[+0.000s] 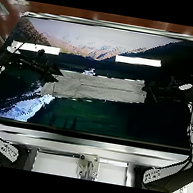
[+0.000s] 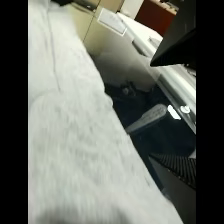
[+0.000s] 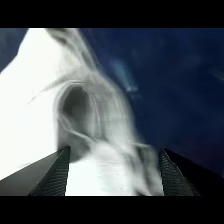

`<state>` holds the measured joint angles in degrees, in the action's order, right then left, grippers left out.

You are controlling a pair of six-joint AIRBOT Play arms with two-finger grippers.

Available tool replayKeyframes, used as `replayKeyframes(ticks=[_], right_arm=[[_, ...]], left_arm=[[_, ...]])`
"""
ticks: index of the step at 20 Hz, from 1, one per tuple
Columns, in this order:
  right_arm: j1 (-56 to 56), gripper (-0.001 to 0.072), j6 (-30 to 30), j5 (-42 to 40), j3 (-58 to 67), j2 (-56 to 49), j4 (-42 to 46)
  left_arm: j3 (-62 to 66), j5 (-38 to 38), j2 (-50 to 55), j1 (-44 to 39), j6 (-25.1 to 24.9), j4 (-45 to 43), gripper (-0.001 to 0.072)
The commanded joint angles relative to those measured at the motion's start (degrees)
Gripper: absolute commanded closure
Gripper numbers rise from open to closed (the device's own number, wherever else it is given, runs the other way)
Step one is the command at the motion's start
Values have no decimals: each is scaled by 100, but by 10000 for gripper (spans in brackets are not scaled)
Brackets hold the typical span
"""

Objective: Fold the shirts.

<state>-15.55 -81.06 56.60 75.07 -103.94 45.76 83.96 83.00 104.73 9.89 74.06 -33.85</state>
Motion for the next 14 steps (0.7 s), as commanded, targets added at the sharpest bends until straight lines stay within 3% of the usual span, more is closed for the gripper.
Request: replayKeyframes(ticks=[1, 2, 3, 5, 6, 8, 9, 10, 11, 14], right_arm=[[295, 92, 122, -243, -2, -372, -260], [345, 164, 120, -376, -2, -376, -293], [372, 170, 127, -483, -2, -374, -404], [380, 602, 459, -450, -2, -328, -817], [376, 654, 627, -435, -2, -232, -909], [376, 655, 1032, -317, -2, 177, -984], [376, 655, 1073, -225, -2, 435, -966], [376, 655, 1071, -94, -2, 750, -935], [376, 655, 1067, 81, -2, 1060, -935], [415, 655, 949, 835, -2, 2070, -916]], left_arm=[[7, 94, -17, -328, -166, 654, 108], [7, 92, -20, -404, -219, 743, 108], [7, 81, -17, -481, -293, 859, 108], [7, -42, -20, -623, -295, 1045, 108], [7, -149, -20, -693, -313, 1097, 108], [7, -468, -17, -870, -308, 1102, 118], [4, -699, -17, -1003, -293, 1102, 240], [4, -951, -11, -1163, -291, 1104, 428], [4, -1259, -2, -1390, -291, 1102, 560], [4, -1965, 74, -2240, -313, 1099, 669]])
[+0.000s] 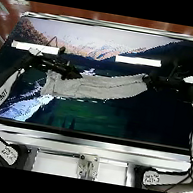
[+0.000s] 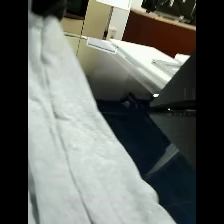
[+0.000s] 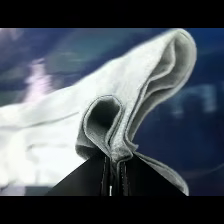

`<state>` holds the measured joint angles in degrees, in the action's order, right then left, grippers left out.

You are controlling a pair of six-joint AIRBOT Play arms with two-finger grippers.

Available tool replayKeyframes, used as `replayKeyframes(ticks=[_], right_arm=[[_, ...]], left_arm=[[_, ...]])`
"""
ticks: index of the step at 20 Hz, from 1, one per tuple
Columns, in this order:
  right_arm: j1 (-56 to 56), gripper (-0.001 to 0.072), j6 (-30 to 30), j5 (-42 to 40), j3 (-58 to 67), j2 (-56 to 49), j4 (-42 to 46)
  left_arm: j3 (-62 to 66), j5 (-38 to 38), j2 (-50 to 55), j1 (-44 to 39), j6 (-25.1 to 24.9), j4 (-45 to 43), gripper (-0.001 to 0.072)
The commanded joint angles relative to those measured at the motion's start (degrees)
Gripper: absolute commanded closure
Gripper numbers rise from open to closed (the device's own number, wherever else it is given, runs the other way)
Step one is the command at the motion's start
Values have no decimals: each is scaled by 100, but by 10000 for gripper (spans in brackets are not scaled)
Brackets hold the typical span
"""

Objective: Fold the shirts.

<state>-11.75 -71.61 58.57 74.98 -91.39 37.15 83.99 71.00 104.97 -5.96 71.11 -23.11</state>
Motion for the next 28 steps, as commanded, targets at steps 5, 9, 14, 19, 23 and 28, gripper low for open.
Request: replayKeyframes(ticks=[5, 9, 14, 19, 23, 28], right_arm=[[442, 655, -868, 1314, 7, 2249, 382], [800, 655, -1530, 1318, 7, 3101, 610], [1272, 655, -2295, 1325, 0, 3320, 1526], [2260, 655, -2677, 400, 0, 2592, 1939], [3434, 655, -2557, -1327, 0, 1368, 1099], [4566, 655, -2249, -3309, 2, -328, -669]], left_arm=[[4, -1912, 334, -2015, 9, 26, 670], [4, -2455, 780, -2677, 179, 973, 670], [15, -1971, 789, -2428, -708, 2009, 671], [15, -1257, -345, -654, -1119, 1209, 672], [15, -525, -1506, 1152, -1325, 232, 671], [13, 518, -2326, 2601, -1325, 208, 670]])
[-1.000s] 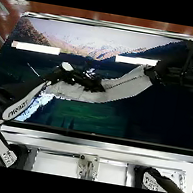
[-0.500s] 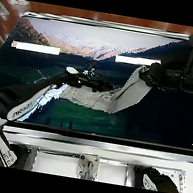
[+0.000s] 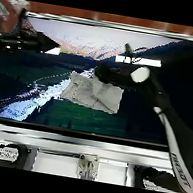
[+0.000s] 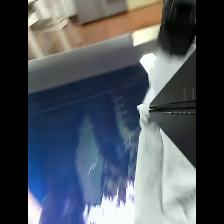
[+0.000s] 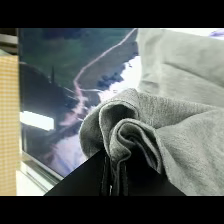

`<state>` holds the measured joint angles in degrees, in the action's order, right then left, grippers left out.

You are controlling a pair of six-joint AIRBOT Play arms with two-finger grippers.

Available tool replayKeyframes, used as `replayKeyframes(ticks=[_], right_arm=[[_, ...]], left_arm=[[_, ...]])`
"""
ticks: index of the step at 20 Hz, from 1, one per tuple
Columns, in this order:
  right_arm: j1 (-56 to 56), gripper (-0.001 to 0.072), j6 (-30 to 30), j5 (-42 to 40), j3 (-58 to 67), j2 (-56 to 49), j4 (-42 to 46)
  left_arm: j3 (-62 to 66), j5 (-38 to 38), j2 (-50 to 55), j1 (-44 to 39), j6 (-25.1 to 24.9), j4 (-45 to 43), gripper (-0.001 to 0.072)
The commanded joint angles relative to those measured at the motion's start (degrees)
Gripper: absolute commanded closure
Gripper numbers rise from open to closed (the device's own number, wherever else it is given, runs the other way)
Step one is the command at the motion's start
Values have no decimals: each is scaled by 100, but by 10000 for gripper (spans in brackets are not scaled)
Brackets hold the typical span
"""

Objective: Fold the shirts.

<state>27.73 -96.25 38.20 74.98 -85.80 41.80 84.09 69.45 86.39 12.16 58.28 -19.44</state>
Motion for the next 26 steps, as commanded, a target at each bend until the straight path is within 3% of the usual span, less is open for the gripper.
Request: replayKeyframes(ticks=[1, 4, 7, 8, 10, 11, 14, 16, 20, 21, 22, 23, 26], right_arm=[[758, 655, 304, -1453, 4, -1156, -1668], [1075, 655, 1067, -1788, 179, -1683, -3056], [1143, 654, 1250, -1766, 669, -2004, -3250], [1141, 616, 1268, -1786, 826, -2074, -3250], [1139, 148, 1325, -1904, 992, -2116, -3248], [1115, 115, 1381, -1976, 1038, -2109, -3248], [763, 117, 1779, -1307, 1091, -1956, -3128], [302, 118, 1742, -424, 1091, -1735, -2376], [-964, 118, 688, 2645, 1091, -1204, 203], [-1244, 98, 457, 3346, 1088, -1110, 1049], [-1491, 32, 269, 3853, 1088, -1073, 1790], [-1714, 33, 133, 4087, 1082, -1082, 2133], [-2052, 32, -59, 4087, 988, -1344, 1998]], left_arm=[[2, 800, -535, 890, -66, -160, 671], [-81, 1067, -549, 782, -273, -162, 670], [-474, 841, -549, 356, -391, -160, 670], [-638, 717, -549, 195, -424, -160, 670], [-901, 645, -542, -107, -518, -160, 670], [-966, 669, -542, -205, -520, -160, 670], [-970, 807, -555, -214, -625, -160, 670], [-968, 881, -555, -76, -623, -157, 670], [-966, 1163, -557, 415, -623, -157, 670], [-968, 1196, -564, 535, -623, -157, 670], [-968, 1233, -573, 632, -621, -157, 670], [-968, 1294, -579, 704, -621, -157, 670], [-968, 1427, -579, 743, -625, -157, 670]])
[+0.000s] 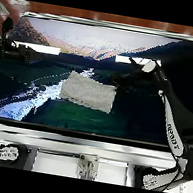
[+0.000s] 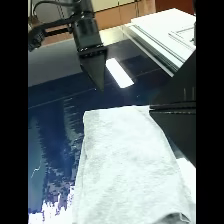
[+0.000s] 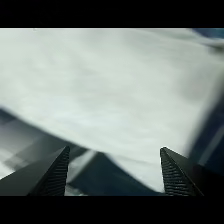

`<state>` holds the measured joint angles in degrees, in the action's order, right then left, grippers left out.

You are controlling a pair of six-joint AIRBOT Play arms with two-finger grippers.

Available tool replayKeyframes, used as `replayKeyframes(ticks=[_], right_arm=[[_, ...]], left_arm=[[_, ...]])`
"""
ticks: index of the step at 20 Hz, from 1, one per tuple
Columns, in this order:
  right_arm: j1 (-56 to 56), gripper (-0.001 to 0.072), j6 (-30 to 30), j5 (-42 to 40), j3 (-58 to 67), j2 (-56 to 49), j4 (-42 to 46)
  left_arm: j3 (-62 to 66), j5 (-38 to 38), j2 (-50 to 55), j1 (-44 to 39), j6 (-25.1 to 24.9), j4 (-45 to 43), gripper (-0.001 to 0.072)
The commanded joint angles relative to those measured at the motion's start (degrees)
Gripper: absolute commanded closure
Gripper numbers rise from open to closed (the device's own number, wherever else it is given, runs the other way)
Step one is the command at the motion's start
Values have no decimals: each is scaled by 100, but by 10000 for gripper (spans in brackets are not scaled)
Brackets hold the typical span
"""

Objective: Fold the shirts.

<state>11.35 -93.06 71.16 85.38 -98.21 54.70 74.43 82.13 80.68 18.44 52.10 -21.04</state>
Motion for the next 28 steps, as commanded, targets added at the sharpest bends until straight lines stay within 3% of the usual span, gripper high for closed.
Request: replayKeyframes(ticks=[1, 3, 7, 10, 12, 14, 17, 18, 24, 28], right_arm=[[-402, 33, -378, 732, -52, -247, 645], [-286, 32, -352, 651, -52, -562, 439], [-111, 33, -33, 538, -52, -1049, 221], [-33, 49, 581, 173, -52, -1174, -656], [61, 301, 776, -61, -52, -1174, -708], [101, 639, 1270, -166, -37, -1172, -1040], [-11, 655, 2627, -271, 85, -1086, -1856], [-103, 655, 2743, -345, 192, -1045, -1834], [-1657, 655, 2514, -286, 984, -901, -1189], [-3324, 655, 1971, -256, 997, -557, -809]], left_arm=[[-2, 160, -4, 109, -107, 0, 670], [-4, 153, 7, 131, -352, -2, 670], [-7, 151, 17, 118, -345, 0, 670], [-7, 146, 17, 118, -345, 0, 670], [-7, 94, 24, 118, -345, -4, 670], [-7, -4, 42, 120, -291, -4, 670], [-7, 0, 50, 120, 101, -4, 670], [-7, 28, 48, 118, 205, -2, 670], [-7, 852, 0, 42, 1008, -85, 670], [-61, 866, -269, -367, 1436, -1147, 670]])
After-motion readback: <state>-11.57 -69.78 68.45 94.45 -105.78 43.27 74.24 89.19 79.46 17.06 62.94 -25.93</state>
